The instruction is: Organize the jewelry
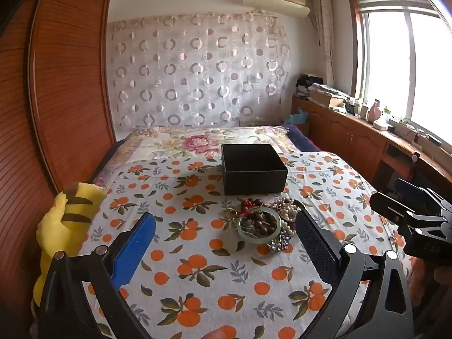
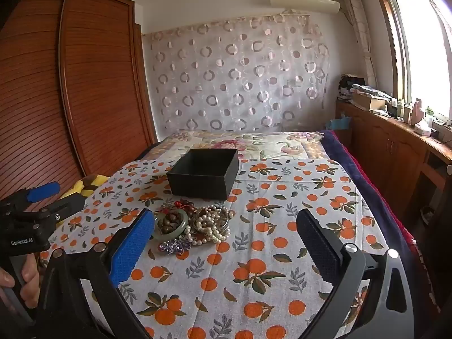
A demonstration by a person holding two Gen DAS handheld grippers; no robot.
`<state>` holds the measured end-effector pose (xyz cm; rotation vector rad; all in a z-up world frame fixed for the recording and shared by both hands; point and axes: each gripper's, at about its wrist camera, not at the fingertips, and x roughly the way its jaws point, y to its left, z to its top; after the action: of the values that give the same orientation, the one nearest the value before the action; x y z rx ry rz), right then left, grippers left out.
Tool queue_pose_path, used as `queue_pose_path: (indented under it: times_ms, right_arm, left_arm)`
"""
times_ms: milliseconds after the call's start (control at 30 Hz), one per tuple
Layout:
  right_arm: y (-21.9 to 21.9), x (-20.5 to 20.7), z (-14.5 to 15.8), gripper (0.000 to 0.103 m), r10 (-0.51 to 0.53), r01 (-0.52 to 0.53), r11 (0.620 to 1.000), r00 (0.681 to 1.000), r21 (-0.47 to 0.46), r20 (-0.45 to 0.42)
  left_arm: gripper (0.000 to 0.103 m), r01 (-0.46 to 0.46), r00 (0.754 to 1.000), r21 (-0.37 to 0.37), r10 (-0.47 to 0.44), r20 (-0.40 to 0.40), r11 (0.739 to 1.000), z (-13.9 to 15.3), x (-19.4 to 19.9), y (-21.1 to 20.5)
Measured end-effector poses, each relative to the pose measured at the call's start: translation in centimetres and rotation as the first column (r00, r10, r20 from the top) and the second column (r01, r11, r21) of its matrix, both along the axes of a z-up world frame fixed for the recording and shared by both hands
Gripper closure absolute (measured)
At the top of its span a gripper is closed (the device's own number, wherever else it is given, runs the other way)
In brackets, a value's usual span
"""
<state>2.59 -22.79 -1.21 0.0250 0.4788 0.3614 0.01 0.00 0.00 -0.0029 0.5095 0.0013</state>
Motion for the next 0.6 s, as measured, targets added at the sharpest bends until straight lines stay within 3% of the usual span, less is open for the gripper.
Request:
queue_pose_path:
  times_ms: [600]
  right_arm:
    - [-0.07,-0.21,0.26,0.002,0.002,-0.002,1.0,1.0,0.001,0.001]
  left_arm:
    - [0.007,0.002,1.0,-0.002,-0.002,0.012,1.0,-0.02,0.08,0.0]
